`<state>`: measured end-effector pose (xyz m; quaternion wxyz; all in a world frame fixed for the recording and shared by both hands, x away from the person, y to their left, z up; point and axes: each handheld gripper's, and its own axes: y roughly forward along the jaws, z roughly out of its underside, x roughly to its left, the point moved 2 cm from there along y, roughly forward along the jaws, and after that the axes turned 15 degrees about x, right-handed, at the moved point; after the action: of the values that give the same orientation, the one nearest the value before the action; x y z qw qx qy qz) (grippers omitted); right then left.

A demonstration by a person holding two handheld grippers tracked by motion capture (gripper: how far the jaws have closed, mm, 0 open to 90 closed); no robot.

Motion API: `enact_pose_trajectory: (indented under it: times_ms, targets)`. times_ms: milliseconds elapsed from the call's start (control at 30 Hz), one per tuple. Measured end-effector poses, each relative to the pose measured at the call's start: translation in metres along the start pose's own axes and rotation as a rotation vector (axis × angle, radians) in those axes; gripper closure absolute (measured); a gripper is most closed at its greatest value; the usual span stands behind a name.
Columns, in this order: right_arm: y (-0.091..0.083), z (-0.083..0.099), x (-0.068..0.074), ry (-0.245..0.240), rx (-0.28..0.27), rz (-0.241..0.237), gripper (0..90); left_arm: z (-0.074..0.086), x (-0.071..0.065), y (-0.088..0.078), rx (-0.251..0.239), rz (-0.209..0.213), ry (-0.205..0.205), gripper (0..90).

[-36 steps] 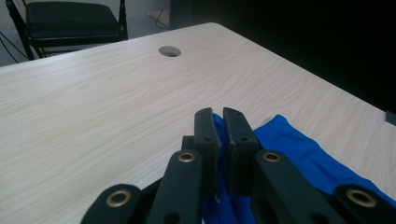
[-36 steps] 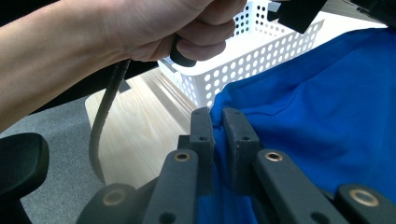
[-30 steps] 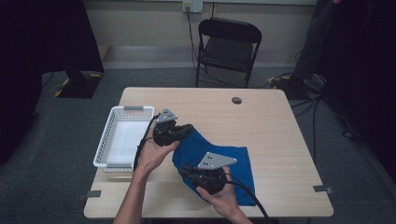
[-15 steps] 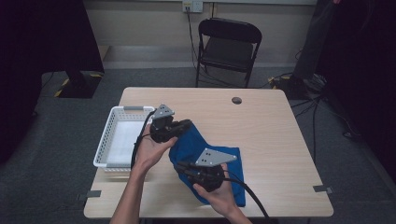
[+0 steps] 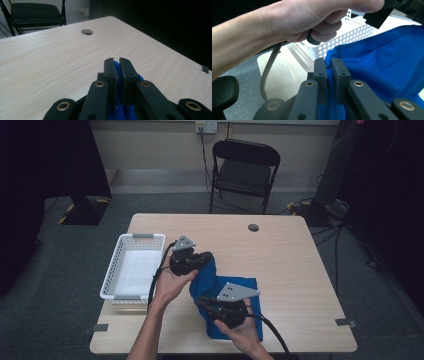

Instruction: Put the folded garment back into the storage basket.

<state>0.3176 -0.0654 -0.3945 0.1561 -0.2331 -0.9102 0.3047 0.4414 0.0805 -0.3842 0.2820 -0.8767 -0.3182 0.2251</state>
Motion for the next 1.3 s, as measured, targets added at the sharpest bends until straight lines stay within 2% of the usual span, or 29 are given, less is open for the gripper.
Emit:
enact_pose_trajectory:
  times_ms: [200, 567, 1033, 1300]
  targets:
    - [-0.007, 0.007, -0.005, 0.009, 0.006, 0.015, 82.8, 0.001, -0.006, 0.009, 0.007, 0.013, -0.003, 85.1]
    - [-0.016, 0.023, -0.014, 0.028, 0.017, 0.024, 82.8, 0.0, -0.015, 0.019, 0.012, 0.022, 0.019, 85.1]
    - [-0.026, 0.039, -0.023, 0.046, 0.032, 0.048, 82.7, 0.004, -0.023, 0.041, 0.02, 0.055, 0.012, 85.0]
    - [-0.028, 0.05, -0.028, 0.063, 0.047, 0.059, 82.8, 0.004, -0.027, 0.05, 0.026, 0.042, 0.009, 85.1]
